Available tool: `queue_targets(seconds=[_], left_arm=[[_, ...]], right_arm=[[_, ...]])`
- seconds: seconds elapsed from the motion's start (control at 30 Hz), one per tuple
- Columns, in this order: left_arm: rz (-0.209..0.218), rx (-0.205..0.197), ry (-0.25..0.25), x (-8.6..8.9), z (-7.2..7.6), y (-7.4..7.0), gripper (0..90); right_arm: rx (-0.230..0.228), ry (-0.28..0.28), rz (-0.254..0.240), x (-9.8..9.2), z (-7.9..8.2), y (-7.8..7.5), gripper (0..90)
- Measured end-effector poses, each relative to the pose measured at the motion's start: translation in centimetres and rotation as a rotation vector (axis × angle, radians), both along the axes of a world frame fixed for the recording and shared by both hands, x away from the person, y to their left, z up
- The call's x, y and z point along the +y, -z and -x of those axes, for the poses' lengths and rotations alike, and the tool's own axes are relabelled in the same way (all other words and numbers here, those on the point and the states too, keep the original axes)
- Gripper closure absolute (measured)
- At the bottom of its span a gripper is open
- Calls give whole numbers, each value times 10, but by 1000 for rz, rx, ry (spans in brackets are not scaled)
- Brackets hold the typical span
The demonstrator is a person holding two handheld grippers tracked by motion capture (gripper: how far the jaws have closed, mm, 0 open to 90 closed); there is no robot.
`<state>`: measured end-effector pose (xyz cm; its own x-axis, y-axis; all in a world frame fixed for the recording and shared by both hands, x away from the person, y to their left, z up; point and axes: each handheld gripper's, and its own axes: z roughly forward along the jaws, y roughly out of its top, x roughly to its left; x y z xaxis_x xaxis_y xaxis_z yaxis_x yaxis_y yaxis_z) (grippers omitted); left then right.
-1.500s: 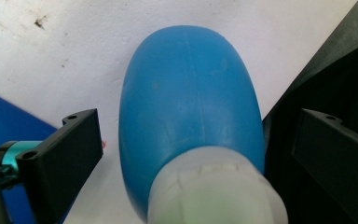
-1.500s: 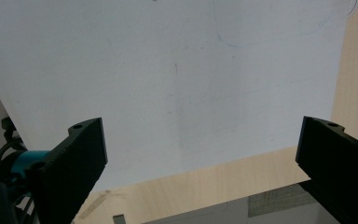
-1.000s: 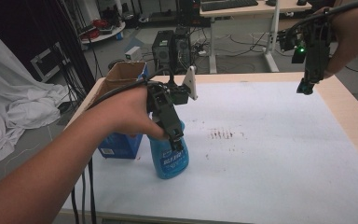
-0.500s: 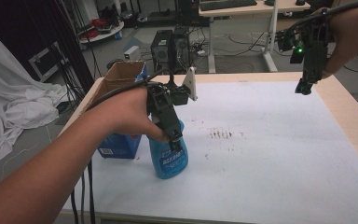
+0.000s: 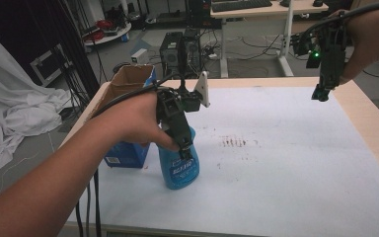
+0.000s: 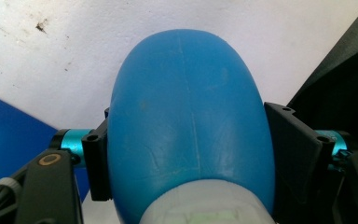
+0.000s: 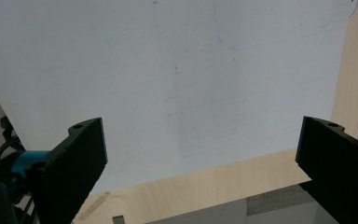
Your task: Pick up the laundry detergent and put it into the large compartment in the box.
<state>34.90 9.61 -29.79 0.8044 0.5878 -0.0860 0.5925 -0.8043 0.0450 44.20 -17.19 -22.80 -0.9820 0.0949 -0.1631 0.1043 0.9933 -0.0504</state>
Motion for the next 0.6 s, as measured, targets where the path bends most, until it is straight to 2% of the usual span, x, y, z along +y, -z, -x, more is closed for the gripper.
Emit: queue_targets(seconds=[0.4,0.6], left_arm=[[-2,-11,-10,1,-1,-1,342],[-19,-19,-18,0,-2,0,370]], right_arm=[[0,1,2,0,0,0,9],[-1,0,-1,0,0,0,9]])
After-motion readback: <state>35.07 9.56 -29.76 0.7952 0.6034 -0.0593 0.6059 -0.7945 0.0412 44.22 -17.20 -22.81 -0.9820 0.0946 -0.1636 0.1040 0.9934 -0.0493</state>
